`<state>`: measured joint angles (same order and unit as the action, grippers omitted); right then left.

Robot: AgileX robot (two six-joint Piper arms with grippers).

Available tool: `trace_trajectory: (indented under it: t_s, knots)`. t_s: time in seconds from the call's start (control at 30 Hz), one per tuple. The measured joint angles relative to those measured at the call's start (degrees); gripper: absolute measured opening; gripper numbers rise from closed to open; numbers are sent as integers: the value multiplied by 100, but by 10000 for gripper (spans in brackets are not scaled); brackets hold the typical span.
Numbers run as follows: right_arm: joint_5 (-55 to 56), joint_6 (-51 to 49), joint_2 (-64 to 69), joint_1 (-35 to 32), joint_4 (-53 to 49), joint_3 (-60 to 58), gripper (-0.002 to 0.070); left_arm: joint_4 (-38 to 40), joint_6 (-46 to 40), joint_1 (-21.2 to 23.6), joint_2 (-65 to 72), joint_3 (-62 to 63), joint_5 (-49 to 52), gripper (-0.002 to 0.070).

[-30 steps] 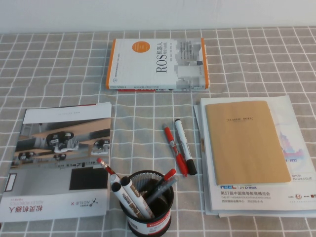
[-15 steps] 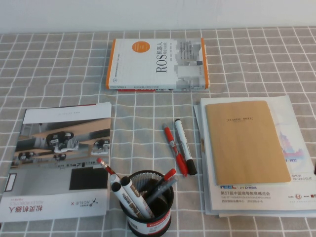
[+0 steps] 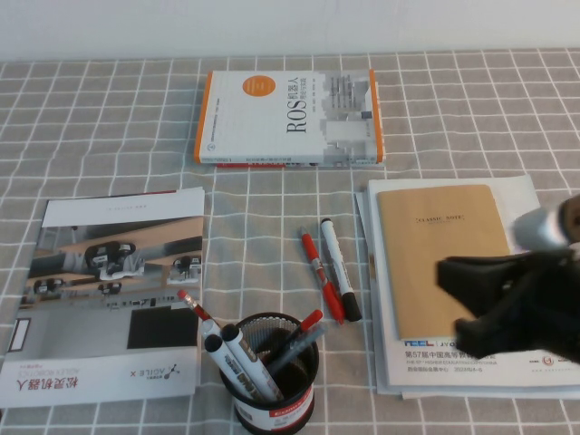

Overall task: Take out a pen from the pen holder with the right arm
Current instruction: 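Take a marker out of the pen holder and lay it on the table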

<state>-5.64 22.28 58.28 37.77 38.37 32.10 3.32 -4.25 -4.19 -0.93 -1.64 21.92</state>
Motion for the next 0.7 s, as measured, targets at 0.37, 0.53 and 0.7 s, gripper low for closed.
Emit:
trace_trajectory:
  t_s: [0.37, 0.53, 0.7]
  knots:
    - [3012, -883, 570, 1896, -1151, -576, 76, 0, 0, 0, 0, 0, 0, -4]
    - [3455, -917, 607, 2221, -1227, -886, 244, 0, 0, 0, 0, 0, 0, -4]
    - [3624, -1144, 842, 2262, -1393, -972, 428, 0, 0, 0, 0, 0, 0, -4]
